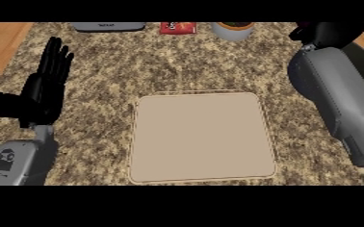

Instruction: Pick the eggplant from the tray and place it in the pot

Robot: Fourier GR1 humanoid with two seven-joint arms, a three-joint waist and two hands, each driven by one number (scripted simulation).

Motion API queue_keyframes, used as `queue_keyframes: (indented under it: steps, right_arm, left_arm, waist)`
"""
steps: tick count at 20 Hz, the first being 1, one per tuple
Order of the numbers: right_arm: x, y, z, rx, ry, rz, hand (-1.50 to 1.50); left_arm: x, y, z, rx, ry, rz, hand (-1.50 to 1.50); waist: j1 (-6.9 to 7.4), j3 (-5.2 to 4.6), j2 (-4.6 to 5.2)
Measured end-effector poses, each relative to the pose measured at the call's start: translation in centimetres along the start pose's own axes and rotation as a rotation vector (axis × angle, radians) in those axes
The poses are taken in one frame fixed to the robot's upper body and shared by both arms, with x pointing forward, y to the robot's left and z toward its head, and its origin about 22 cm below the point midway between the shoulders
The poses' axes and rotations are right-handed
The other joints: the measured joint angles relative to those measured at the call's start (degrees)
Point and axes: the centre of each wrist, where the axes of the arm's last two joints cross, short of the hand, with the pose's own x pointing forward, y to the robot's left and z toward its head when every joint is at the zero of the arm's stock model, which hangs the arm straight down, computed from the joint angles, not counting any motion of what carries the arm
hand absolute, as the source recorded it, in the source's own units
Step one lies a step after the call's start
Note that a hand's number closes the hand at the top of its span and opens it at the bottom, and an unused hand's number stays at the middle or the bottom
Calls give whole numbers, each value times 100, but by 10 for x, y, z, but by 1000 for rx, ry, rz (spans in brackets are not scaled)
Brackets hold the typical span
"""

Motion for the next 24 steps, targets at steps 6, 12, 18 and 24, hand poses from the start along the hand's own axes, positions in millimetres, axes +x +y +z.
queue_keyframes:
  steps: [6, 12, 18, 24]
  right_arm:
    - [-50, 3, -4, -17, 41, 7, 150]
    - [-118, -8, -11, -24, 82, -12, 150]
    - [-175, -10, -22, -17, 136, 12, 150]
    - [-213, 8, -33, 100, 235, 21, 150]
  left_arm:
    - [-2, 5, 3, 14, 3, 9, 0]
    - [4, 2, 5, 7, -6, 11, 0]
    - [3, -2, 3, -15, -14, 12, 0]
    - [3, -3, 1, -22, -23, 17, 0]
  waist:
    - [-91, 11, -1]
    - [-19, 17, 36]
    - [96, 21, 81]
    - [159, 13, 93]
